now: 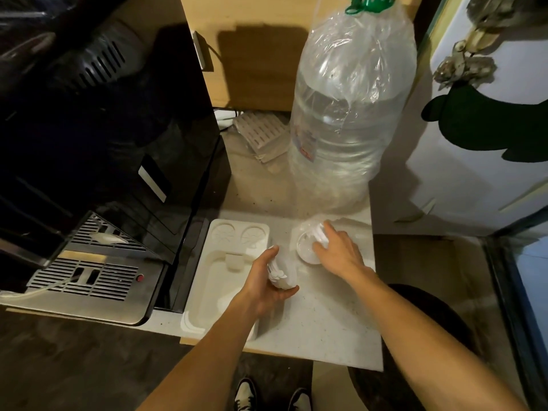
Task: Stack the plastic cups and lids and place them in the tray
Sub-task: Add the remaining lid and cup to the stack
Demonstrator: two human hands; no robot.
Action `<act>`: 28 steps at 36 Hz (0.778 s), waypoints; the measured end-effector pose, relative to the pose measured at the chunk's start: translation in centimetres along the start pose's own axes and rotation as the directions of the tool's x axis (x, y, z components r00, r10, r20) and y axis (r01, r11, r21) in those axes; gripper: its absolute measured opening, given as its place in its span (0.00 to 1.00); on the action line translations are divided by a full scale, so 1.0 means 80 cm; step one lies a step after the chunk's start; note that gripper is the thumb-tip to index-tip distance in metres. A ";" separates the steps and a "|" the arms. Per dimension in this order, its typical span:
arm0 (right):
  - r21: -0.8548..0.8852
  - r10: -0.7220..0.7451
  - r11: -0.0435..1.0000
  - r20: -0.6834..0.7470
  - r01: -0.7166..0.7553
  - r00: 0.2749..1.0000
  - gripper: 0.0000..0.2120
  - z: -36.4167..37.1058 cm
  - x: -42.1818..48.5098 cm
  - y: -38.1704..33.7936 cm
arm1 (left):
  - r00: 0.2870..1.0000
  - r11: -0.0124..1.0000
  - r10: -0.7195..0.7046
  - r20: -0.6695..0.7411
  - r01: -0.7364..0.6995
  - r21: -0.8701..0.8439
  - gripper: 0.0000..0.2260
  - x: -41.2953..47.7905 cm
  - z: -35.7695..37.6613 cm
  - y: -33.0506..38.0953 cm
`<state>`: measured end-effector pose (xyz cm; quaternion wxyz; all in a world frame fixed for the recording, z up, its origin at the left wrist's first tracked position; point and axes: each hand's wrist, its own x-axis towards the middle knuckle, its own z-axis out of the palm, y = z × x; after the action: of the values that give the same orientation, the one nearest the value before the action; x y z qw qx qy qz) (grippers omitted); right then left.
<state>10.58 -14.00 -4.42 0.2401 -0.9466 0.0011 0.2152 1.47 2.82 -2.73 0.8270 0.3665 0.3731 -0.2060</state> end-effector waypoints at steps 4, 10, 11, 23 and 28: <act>0.152 0.095 0.986 -0.159 -0.071 0.983 0.18 -0.015 -0.014 0.017 | 1.000 1.000 -0.008 -0.017 0.008 0.004 0.16 0.006 0.002 -0.001; 0.692 0.287 0.700 -0.048 -0.175 0.957 0.17 -0.020 -0.035 0.029 | 0.999 1.000 -0.011 -0.035 0.012 0.016 0.17 0.008 0.007 -0.004; 0.720 0.264 0.673 -0.020 -0.169 0.964 0.16 -0.020 -0.040 0.027 | 0.999 1.000 -0.014 -0.036 0.014 0.016 0.17 0.007 0.008 -0.005; 0.653 -0.098 0.757 0.104 0.006 0.990 0.14 -0.012 -0.075 0.005 | 0.996 0.998 -0.048 0.068 0.045 0.051 0.23 -0.006 0.010 -0.009; 0.504 -0.127 0.859 0.027 0.096 0.991 0.17 0.002 -0.074 0.011 | 0.990 0.997 -0.078 0.120 0.074 0.038 0.22 -0.010 0.012 -0.009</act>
<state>5.04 -15.30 -2.55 0.4895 -0.8434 -0.0052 0.2213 0.94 1.66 -1.99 0.8335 0.3526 0.3325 -0.2654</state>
